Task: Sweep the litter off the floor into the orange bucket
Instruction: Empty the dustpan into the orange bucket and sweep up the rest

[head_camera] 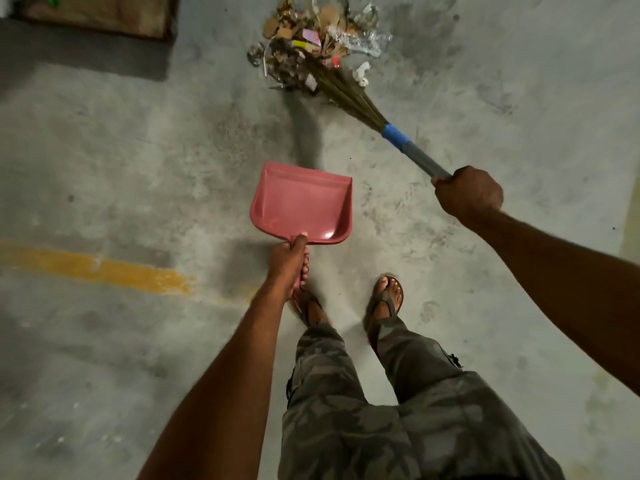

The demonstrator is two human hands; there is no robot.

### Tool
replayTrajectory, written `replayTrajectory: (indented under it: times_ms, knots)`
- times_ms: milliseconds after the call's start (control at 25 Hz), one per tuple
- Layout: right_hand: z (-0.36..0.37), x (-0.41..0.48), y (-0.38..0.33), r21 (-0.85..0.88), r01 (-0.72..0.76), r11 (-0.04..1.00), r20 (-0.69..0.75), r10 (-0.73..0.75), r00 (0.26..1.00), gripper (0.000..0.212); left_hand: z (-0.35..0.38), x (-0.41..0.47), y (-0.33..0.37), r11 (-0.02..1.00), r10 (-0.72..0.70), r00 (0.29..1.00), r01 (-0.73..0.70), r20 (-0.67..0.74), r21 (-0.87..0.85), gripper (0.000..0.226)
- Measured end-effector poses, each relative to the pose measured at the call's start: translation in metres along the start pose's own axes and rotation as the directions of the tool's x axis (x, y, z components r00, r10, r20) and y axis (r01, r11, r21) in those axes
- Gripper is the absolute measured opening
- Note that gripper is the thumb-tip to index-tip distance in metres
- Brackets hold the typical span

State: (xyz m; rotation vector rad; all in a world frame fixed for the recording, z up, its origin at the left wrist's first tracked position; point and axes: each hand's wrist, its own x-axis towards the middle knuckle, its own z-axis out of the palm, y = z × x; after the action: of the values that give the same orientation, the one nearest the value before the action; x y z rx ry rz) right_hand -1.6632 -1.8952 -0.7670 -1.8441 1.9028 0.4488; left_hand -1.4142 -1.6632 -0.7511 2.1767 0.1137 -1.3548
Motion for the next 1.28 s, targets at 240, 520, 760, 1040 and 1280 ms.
replayTrajectory:
  times_ms: [240,520,760,1040,1280]
  knots:
    - [0.011,-0.065,0.047,-0.092,0.01,0.996,0.157,0.005,0.988,0.052,0.0,-0.006,0.004,1.0,-0.02,0.998,0.02,-0.051,-0.009,0.037]
    - [0.034,-0.065,0.076,-0.207,-0.125,0.97,0.21,0.169,0.963,0.048,-0.008,0.017,-0.014,0.997,-0.073,0.997,0.073,-0.018,0.029,0.038]
    - [-0.005,-0.003,-0.02,-0.084,-0.1,0.991,0.077,0.107,0.991,0.049,-0.025,0.049,0.023,1.0,-0.02,1.0,0.02,-0.015,0.007,0.037]
    - [-0.045,-0.025,-0.027,0.069,-0.088,0.994,0.115,0.08,0.99,0.053,-0.048,0.069,0.096,0.996,0.061,0.998,-0.062,-0.021,-0.061,0.038]
    - [-0.065,0.014,-0.059,0.105,-0.056,0.993,0.128,0.042,0.991,0.056,-0.044,0.092,0.142,0.994,0.088,0.995,-0.091,-0.036,-0.064,0.039]
